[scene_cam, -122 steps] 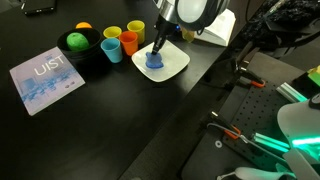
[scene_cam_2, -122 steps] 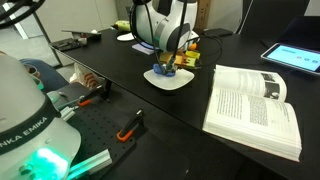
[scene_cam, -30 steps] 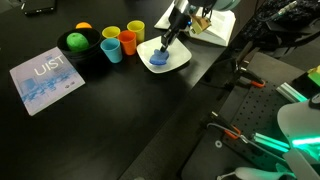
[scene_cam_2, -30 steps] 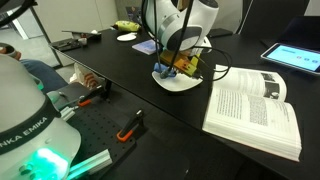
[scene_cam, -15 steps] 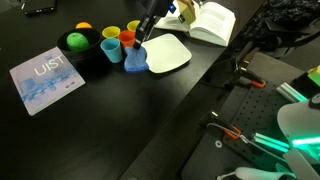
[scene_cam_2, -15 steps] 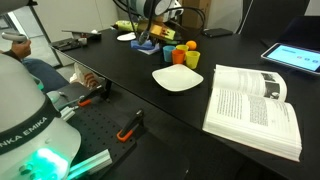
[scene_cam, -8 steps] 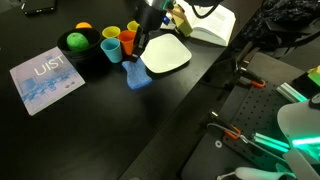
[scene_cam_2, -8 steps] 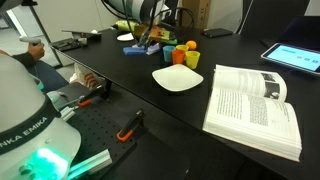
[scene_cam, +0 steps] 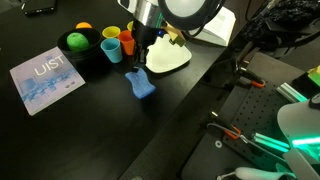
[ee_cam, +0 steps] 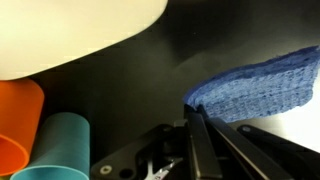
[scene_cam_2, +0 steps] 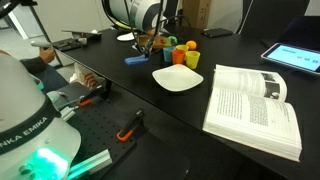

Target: Use the blue sponge to wipe the white plate

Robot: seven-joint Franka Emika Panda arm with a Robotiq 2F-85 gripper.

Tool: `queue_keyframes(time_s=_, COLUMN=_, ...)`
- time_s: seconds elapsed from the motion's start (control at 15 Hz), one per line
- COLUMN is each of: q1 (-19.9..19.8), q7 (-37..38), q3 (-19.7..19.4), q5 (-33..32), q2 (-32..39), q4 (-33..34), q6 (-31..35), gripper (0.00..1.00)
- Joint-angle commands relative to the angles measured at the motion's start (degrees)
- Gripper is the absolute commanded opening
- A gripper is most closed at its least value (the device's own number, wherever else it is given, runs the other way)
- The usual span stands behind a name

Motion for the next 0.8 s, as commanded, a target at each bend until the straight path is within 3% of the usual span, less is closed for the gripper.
queue_keyframes(time_s=0.0, q1=4.4, q7=-4.2, q3=-4.3, q5=-0.8, q2=4.0, q4=4.2, q6=2.0, gripper=0.01)
queue_keyframes(time_s=0.33, q1=6.3, q7=-8.3, q3=-6.3, q5=-0.1, q2=8.0, q4=7.4, q6=2.0, gripper=0.01)
queue_keyframes(time_s=0.4, q1=6.8, q7=-8.9, q3=-6.9, q5=-0.3, q2=8.2, q4=7.7, q6=2.0, gripper=0.06)
queue_keyframes(time_s=0.47, q1=6.9, q7=-9.5, q3=-7.0, q5=-0.2, q2=8.7, q4=8.1, q6=1.8, gripper=0.29)
queue_keyframes(time_s=0.6, q1=7.5, q7=-10.1, q3=-7.6, q5=0.1, q2=9.0, q4=8.7, q6=1.7, gripper=0.33)
queue_keyframes(time_s=0.73, q1=7.6, q7=-10.7, q3=-7.7, q5=0.2, q2=9.1, q4=9.0, q6=1.7, gripper=0.47)
